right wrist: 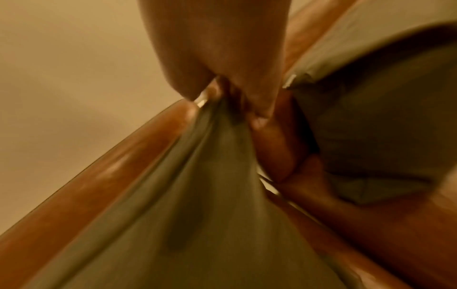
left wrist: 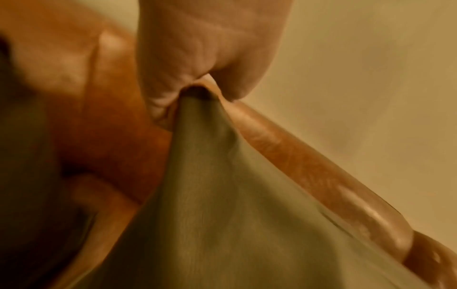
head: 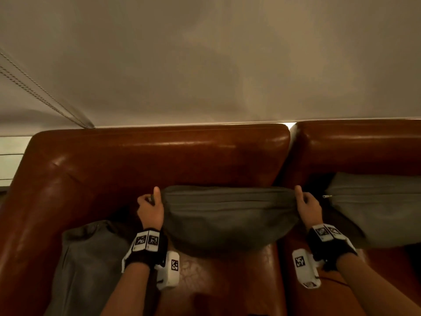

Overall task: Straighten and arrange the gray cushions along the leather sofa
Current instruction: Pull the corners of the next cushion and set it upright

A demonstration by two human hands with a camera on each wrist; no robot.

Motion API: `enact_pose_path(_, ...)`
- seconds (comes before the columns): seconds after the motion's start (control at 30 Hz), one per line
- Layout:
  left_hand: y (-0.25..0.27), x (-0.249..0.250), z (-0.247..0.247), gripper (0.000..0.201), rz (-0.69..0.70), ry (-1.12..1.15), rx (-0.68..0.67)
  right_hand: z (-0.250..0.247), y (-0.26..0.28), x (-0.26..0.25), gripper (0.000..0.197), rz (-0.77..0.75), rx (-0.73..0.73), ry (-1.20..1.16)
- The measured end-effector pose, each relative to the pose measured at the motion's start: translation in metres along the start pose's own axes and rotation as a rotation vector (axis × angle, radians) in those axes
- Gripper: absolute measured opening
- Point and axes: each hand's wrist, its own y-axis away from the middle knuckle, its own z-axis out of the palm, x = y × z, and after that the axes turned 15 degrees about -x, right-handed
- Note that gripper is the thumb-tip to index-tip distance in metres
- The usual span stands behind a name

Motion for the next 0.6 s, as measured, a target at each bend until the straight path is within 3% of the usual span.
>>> enact_pose_path(0.1,0.001,-0.029,0.002,0.054,-0.035,-0.036,-0.124,-0.001,0.000,0.029,0.041,0.093,-0.104,-0.192)
enact_pose_path(0.2,0.009,-0.045,0.008,0.026,0.006,-0.040,-0.246,0.001,0.010,0.038,0.019,0.048,-0.182,-0.175)
enact_pose_path(0.27,0.009,-0.042,0.011,0.018,0.035,-0.061,-0.227,0.006,0.008,0.034,0.010,0.016,-0.164,-0.208)
enact_pose_path(0.3,0.008,-0.036,0.011,0.017,0.047,-0.095,-0.161,0.010,0.004,0.029,0.012,0.031,-0.111,-0.233)
enact_pose_path(0.4,-0.003,-0.018,0.007,0.023,0.047,-0.089,0.041,0.013,-0.018,0.015,0.048,0.115,-0.024,-0.349)
enact_pose_path(0.5,-0.011,0.000,0.007,0.046,-0.006,-0.060,0.002,0.017,-0.038,0.007,0.061,0.156,-0.007,-0.253)
enact_pose_path(0.6,-0.020,0.002,0.009,0.040,0.009,-0.181,-0.091,0.017,-0.037,0.001,0.044,0.148,0.080,-0.137)
